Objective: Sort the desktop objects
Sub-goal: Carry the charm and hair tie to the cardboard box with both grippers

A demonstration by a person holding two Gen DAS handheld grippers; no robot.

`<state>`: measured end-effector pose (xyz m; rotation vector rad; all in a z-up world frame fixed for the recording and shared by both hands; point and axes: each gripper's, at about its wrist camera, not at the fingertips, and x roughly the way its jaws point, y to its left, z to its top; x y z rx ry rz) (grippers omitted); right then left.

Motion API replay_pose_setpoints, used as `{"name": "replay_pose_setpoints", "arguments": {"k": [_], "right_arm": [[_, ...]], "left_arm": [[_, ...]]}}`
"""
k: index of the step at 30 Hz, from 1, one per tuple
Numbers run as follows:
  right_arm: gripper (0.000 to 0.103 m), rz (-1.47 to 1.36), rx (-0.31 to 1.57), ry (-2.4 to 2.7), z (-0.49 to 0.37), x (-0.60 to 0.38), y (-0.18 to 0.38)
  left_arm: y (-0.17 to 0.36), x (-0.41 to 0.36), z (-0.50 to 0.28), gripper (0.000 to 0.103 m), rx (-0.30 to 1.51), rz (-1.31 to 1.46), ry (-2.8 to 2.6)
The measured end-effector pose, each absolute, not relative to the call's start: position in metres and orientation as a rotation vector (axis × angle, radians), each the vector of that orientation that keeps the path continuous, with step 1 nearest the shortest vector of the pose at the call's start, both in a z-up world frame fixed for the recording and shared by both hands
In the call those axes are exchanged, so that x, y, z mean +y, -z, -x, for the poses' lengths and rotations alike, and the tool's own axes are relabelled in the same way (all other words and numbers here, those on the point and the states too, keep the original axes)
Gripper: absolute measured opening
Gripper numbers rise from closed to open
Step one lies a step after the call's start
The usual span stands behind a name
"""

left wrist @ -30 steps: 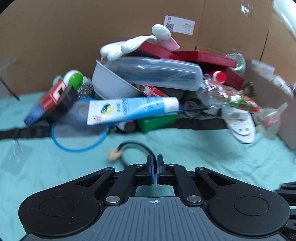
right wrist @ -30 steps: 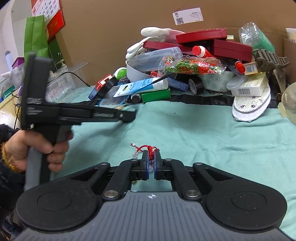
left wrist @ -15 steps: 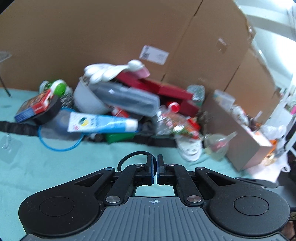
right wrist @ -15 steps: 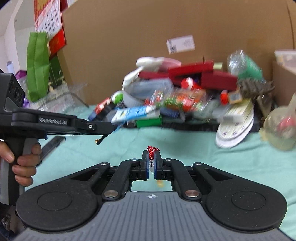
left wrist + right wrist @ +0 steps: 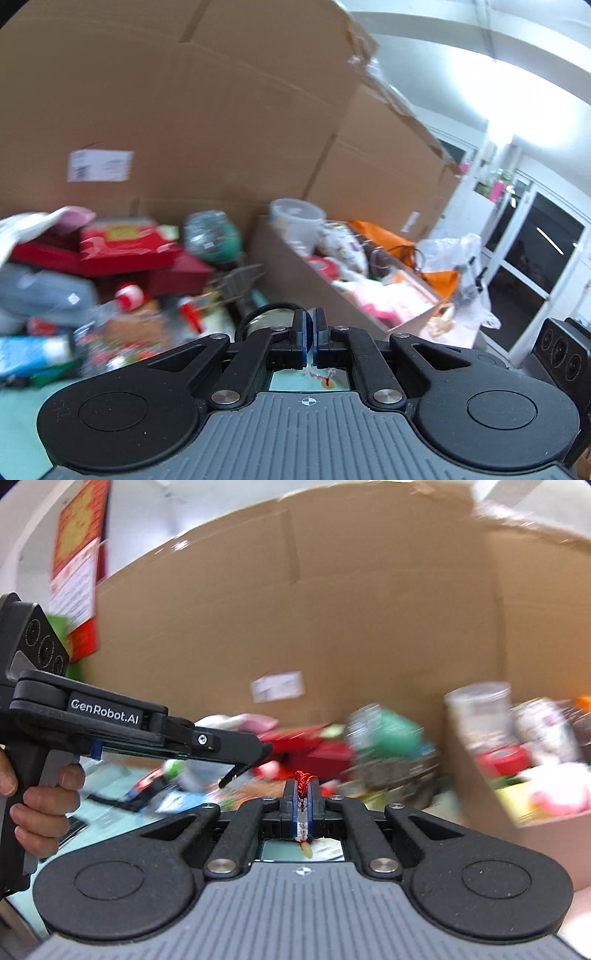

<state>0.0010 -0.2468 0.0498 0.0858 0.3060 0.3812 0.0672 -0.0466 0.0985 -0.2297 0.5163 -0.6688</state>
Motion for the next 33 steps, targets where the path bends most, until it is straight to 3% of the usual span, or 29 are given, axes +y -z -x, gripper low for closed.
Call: {"name": "replay_pose_setpoints", "arguments": {"k": [10,20,21,23,24,25,26,29,31,33], "right_arm": [[0.006,-0.136,0.259,-0.148,-0.030,-0.363,-0.082],[0.006,-0.200,0.341,-0.040,-0.071,-0.424,-0.051],[0.008,-0.202,0.350,-0.035,-0.075,-0.427,-0.047],[0.017,-0.190,0.366,-0.017,-0.082,-0.430,-0.040],[0.045,-0.188,0.367,-0.013,-0.083,-0.431,-0.038],[0.069,-0.189,0.362,-0.004,-0.083,-0.432,-0.036],[0.073,-0.184,0.349,0.004,-0.080,-0.432,-0.035],[0.080,-0.154,0.332,0.024,-0.077,-0.431,-0.036],[0.095,-0.154,0.324,0.033,-0.075,-0.429,-0.035],[0.099,-0.142,0.324,0.044,-0.073,-0.427,-0.034]], "left_arm": [[-0.116,-0.193,-0.140,0.000,0.526,0.188,0.806],[-0.082,-0.269,-0.197,0.000,0.625,0.175,0.784],[-0.080,-0.273,-0.199,0.009,0.624,0.167,0.778],[-0.076,-0.275,-0.202,0.040,0.618,0.156,0.763],[-0.075,-0.273,-0.203,0.074,0.617,0.159,0.749],[-0.074,-0.272,-0.204,0.088,0.619,0.168,0.737],[-0.072,-0.268,-0.205,0.103,0.615,0.185,0.715],[-0.070,-0.259,-0.205,0.103,0.594,0.221,0.691],[-0.066,-0.255,-0.207,0.103,0.603,0.230,0.689],[-0.064,-0.254,-0.205,0.103,0.611,0.220,0.665]]}}
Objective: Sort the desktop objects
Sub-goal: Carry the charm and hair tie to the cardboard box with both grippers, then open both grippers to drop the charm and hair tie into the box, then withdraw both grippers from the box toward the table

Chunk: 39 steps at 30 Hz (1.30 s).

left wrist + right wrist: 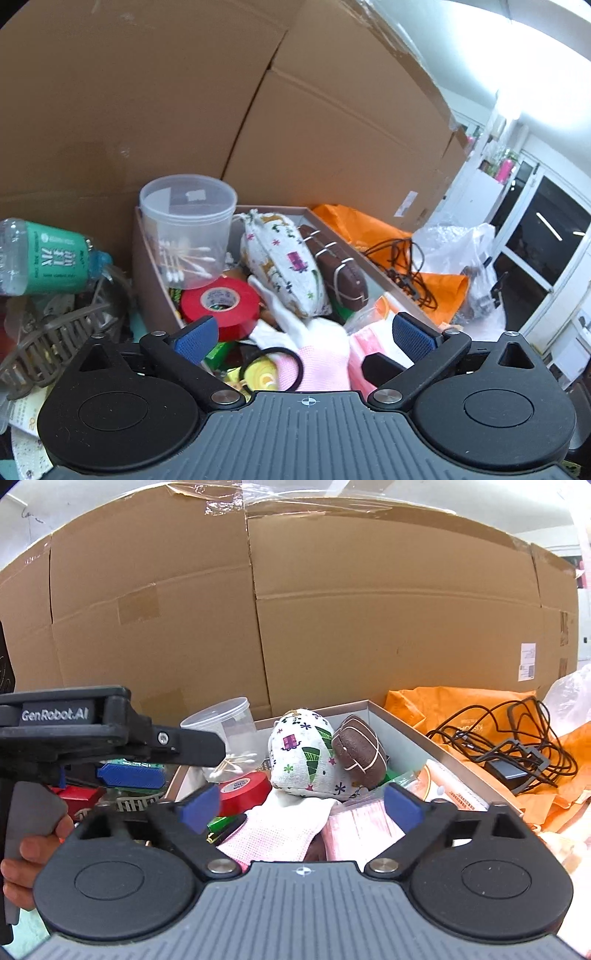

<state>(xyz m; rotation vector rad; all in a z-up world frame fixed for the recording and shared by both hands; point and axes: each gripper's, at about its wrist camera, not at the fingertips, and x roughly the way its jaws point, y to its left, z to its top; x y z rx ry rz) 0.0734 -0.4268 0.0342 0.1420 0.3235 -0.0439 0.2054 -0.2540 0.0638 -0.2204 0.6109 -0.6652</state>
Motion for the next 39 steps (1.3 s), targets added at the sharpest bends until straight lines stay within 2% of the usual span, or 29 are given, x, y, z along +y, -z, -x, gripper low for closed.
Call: {"name": "replay_pose_setpoints", "arguments": {"k": [3,25,39], "right_arm": [[0.102,-0.120,0.337,0.060,-0.073,-0.422,-0.033],[0.103,-0.032,0.358,0.026,-0.047,-0.373,-0.056],[0.103,0.051,0.407,-0.182,-0.009,-0.267,-0.037]], "left_arm": [[-0.061,-0.254,-0.201,0.103,0.609,0.184,0.635],[-0.072,-0.213,-0.149,0.103,0.562,0.156,0.614],[-0.040,-0.096,-0.055,0.103,0.459,0.167,0.414]]}}
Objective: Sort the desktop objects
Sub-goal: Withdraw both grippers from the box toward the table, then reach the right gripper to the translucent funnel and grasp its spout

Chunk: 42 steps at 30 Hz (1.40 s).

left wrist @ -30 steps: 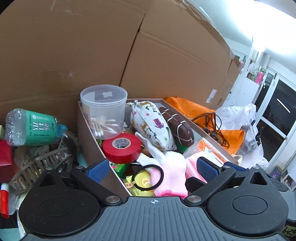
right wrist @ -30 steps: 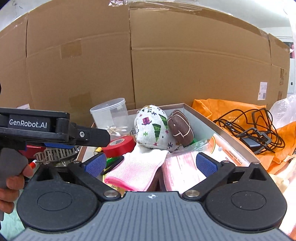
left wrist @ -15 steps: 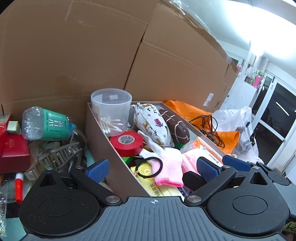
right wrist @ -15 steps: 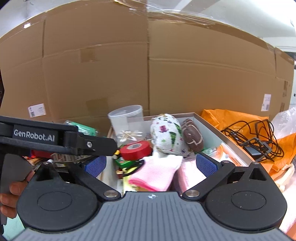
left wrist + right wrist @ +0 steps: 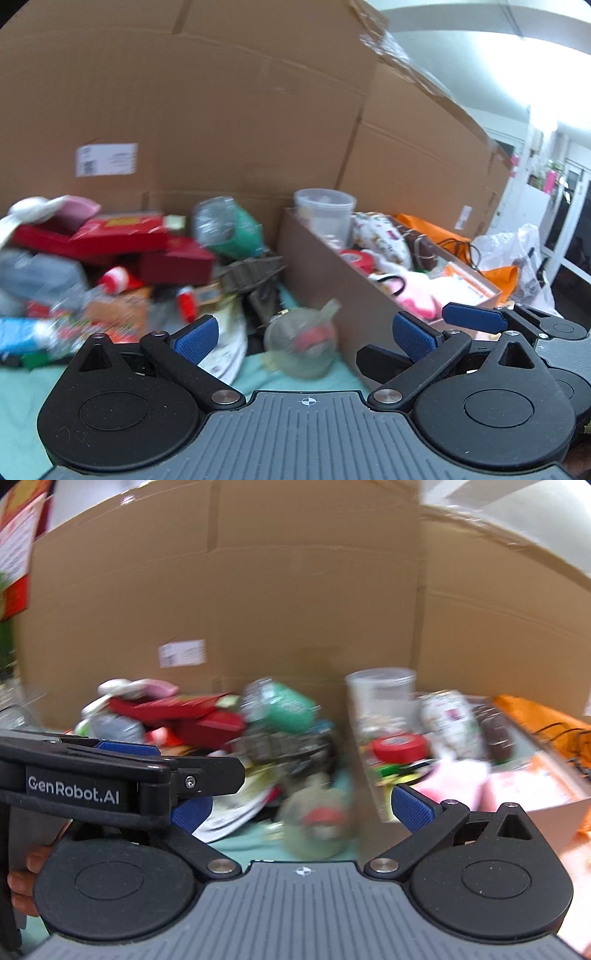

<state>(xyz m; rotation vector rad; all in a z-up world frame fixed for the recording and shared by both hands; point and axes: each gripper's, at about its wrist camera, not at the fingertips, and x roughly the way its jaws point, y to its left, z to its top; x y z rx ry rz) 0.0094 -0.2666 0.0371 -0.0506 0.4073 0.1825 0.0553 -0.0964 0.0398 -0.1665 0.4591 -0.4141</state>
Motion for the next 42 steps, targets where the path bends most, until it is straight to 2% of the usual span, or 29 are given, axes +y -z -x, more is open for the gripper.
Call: {"name": "replay_pose_setpoints", "arguments": {"k": [7,13,21,24,29,38,42], "right_arm": [[0.103,0.108,0.464,-0.255,0.004,-0.206,0.000],[0.103,0.088,0.536,-0.203,-0.004,-0.194,0.026],[0.102,0.070,0.520,-0.124,-0.018,-0.213,0.035],[0.099,0.081,0.521,-0.100,-0.029,-0.217,0.042],[0.093,0.064,0.528,-0.084,-0.048,-0.223,0.050],[0.088,0.102,0.515,-0.064,-0.079,-0.224,0.054],[0.088,0.121,0.529,-0.060,-0.091,-0.224,0.057]], "left_arm": [[0.004,-0.029,-0.032,0.103,0.531,0.238,0.328],[0.026,-0.014,-0.041,0.103,0.575,0.213,0.302],[0.034,-0.031,-0.069,0.095,0.583,0.203,0.355],[0.039,-0.043,-0.086,0.088,0.599,0.173,0.359],[0.045,-0.058,-0.111,0.082,0.616,0.134,0.360],[0.055,-0.075,-0.149,0.075,0.643,0.113,0.355],[0.060,-0.079,-0.165,0.078,0.666,0.116,0.347]]}}
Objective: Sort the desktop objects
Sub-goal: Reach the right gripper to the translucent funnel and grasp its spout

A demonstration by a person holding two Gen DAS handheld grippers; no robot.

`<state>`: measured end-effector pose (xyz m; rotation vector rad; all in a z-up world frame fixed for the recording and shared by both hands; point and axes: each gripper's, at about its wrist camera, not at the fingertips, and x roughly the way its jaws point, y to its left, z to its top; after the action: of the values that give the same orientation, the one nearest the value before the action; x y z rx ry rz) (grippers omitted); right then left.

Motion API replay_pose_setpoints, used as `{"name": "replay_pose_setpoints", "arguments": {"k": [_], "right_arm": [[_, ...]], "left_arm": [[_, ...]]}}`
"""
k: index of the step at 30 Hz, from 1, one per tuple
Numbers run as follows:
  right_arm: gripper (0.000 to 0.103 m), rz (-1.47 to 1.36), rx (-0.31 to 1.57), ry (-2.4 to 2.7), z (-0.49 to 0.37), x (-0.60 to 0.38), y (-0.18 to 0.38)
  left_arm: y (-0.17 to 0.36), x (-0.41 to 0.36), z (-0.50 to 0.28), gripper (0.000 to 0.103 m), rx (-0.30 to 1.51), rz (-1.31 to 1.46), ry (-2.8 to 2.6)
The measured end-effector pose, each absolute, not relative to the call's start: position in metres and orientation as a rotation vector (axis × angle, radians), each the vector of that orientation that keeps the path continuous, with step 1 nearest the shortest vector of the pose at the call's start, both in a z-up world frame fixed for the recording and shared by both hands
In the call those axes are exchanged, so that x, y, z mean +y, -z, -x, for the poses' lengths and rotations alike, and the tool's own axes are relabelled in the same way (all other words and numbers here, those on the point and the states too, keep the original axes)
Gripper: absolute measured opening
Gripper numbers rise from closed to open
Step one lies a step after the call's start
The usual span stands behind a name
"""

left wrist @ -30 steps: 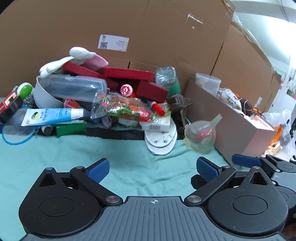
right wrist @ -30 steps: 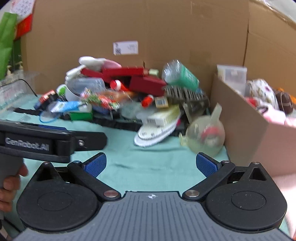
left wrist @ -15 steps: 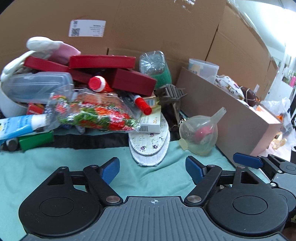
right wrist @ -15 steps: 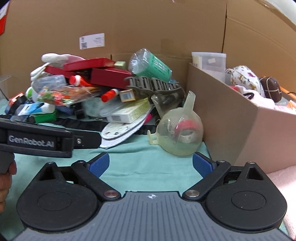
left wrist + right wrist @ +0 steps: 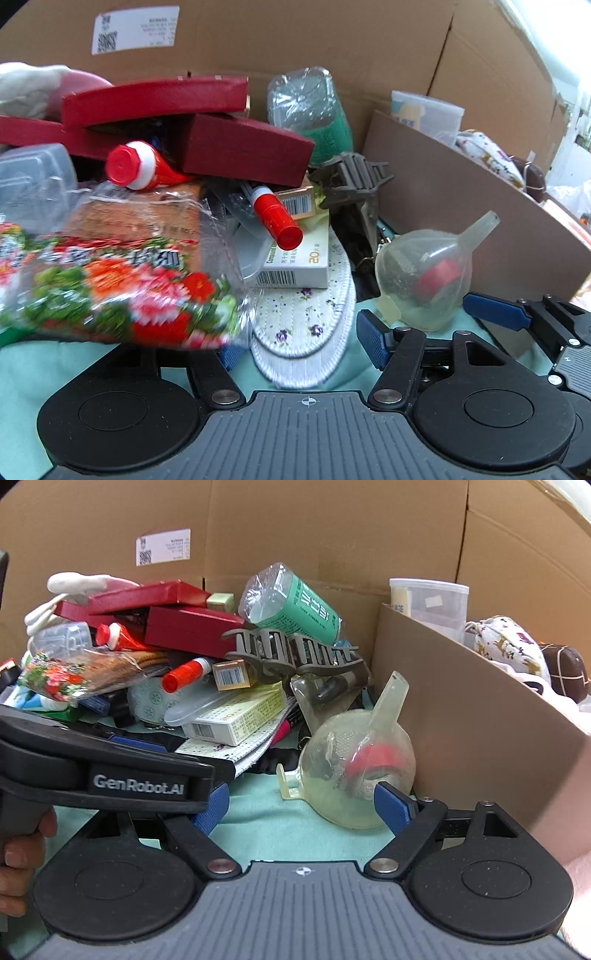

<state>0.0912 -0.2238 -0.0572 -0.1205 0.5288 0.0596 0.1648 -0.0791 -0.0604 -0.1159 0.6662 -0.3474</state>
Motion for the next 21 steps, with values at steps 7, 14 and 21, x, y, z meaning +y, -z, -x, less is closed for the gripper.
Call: {"name": "replay_pose_setpoints", "arguments": {"k": [7,14,21], "right_arm": [[0.087,0.212,0.483,-0.001,-0.089,-0.213,0.056],[0.087,0.226,0.493,0.015,-0.095,-0.217,0.056],[0.088,0.305,0.468,0.027,-0.105,-0.211,0.054]], "left_arm": [[0.062,-0.076,-0.177,0.065,0.666,0.124,0.335],[0.061,-0.070,-0.172,0.063,0.654,0.107,0.350],[0.059,-0.059,-0.166,0.052,0.666,0.128,0.339]]}}
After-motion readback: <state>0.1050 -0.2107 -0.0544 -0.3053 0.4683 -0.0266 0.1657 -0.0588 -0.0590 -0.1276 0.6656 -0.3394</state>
